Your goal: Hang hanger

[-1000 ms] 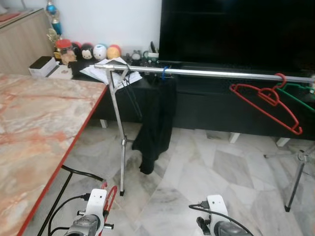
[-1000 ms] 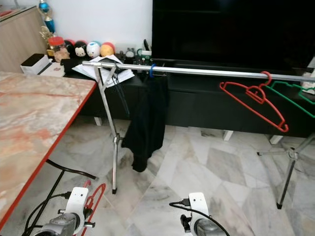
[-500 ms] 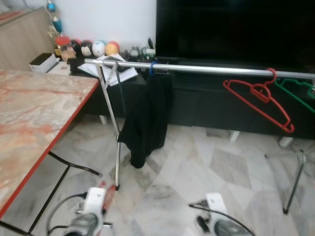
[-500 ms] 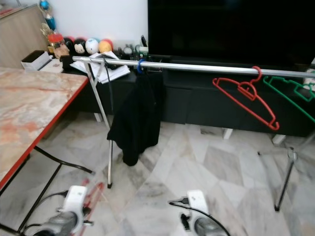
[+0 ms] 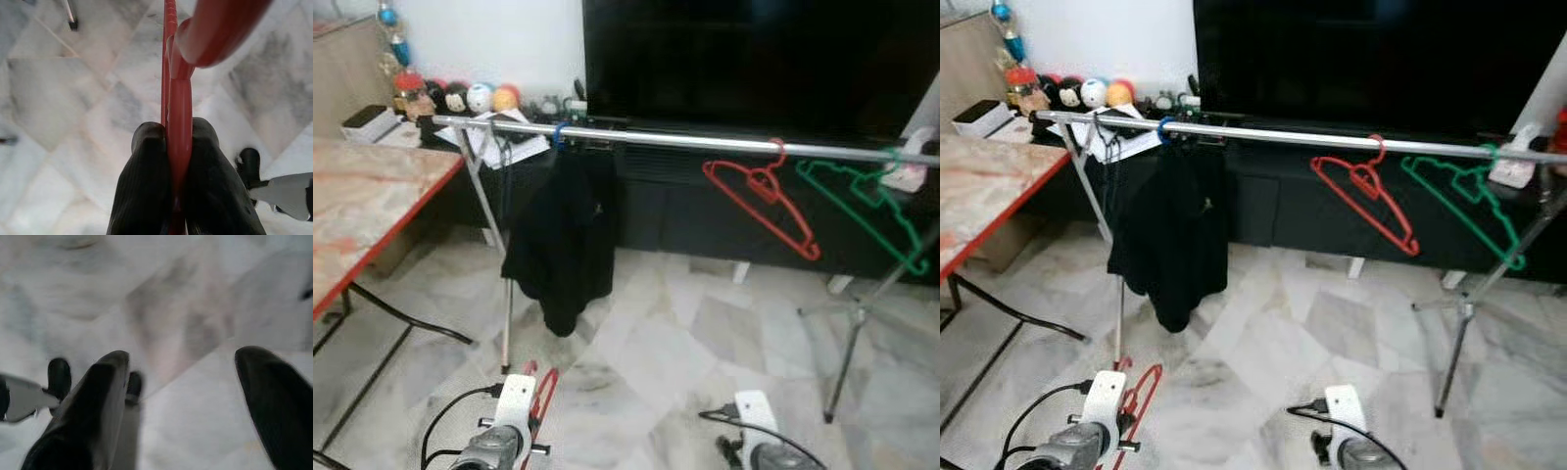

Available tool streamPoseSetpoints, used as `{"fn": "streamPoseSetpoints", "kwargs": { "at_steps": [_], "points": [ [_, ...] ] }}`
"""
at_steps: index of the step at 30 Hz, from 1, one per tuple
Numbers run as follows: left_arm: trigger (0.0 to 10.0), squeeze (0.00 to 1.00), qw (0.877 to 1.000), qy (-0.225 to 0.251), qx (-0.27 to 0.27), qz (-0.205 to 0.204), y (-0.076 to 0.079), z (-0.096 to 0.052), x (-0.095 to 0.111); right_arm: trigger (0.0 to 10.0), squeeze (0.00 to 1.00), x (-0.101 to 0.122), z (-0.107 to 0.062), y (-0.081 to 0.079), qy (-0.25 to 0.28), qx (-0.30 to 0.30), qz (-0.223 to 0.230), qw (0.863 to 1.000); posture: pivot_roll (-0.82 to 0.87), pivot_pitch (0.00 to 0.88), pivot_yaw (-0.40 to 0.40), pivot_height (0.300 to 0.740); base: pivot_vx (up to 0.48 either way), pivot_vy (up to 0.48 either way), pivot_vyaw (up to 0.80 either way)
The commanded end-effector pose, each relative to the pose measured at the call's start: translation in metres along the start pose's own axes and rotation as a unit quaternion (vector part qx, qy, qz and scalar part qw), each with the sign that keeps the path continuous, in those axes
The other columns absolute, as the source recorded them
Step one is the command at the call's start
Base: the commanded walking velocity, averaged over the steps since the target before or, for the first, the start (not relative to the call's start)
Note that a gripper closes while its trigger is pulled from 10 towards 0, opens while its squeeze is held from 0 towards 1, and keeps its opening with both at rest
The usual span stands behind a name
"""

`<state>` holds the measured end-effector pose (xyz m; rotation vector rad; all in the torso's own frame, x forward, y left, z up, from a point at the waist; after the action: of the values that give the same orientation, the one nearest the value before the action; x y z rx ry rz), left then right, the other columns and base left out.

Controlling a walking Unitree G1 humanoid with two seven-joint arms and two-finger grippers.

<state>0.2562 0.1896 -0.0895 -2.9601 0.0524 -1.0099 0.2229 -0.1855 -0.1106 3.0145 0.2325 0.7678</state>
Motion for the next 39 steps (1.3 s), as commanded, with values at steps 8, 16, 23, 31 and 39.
{"fn": "streamPoseSetpoints", "kwargs": {
  "at_steps": [8,16,23,31,39],
  "points": [
    [10.0,0.00,1.000,0.002,0.004,0.003,-0.0026,-0.0003,0.0001,10.0,0.00,0.0026,0.0007,-0.0061,0.002,0.007,-0.002,1.000,0.03,0.000,-0.022,0.740,0.000,0.000,0.00],
    [10.0,0.00,1.000,0.003,-0.004,0.011,-0.0012,-0.0002,0.0009,10.0,0.00,0.0026,0.0007,-0.0059,0.002,0.007,-0.002,1.000,0.03,0.000,-0.024,0.740,0.000,0.000,0.00],
    [10.0,0.00,1.000,0.002,-0.008,0.010,-0.0002,-0.0002,0.0006,10.0,0.00,0.0024,0.0006,-0.0056,0.002,0.006,0.000,1.000,0.03,0.000,-0.026,0.740,0.284,0.000,0.00],
    [10.0,0.00,1.000,0.001,-0.008,0.010,-0.0001,-0.0002,0.0001,10.0,0.00,0.0018,0.0006,-0.0054,0.001,0.006,-0.001,1.000,0.03,0.000,-0.025,0.740,0.365,0.000,0.00],
    [10.0,0.00,1.000,0.001,-0.008,0.011,-0.0003,-0.0003,0.0002,10.0,0.00,0.0010,0.0006,-0.0062,-0.005,0.011,-0.007,1.000,0.04,0.000,-0.026,0.740,0.396,0.000,-0.11]
  ]
}}
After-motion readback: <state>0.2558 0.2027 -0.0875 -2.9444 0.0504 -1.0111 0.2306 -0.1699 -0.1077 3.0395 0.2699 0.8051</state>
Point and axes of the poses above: a point about 5 cm out from each wrist's last joint towards the gripper, its own z axis pointing out of the wrist towards the gripper, its own x axis along the axis of the wrist's last joint, y = z × x, the point moved 4 cm from there along z, pointing out of the wrist towards the gripper, and after that the axes turned 4 degrees about -z, right-handed, at the moved point
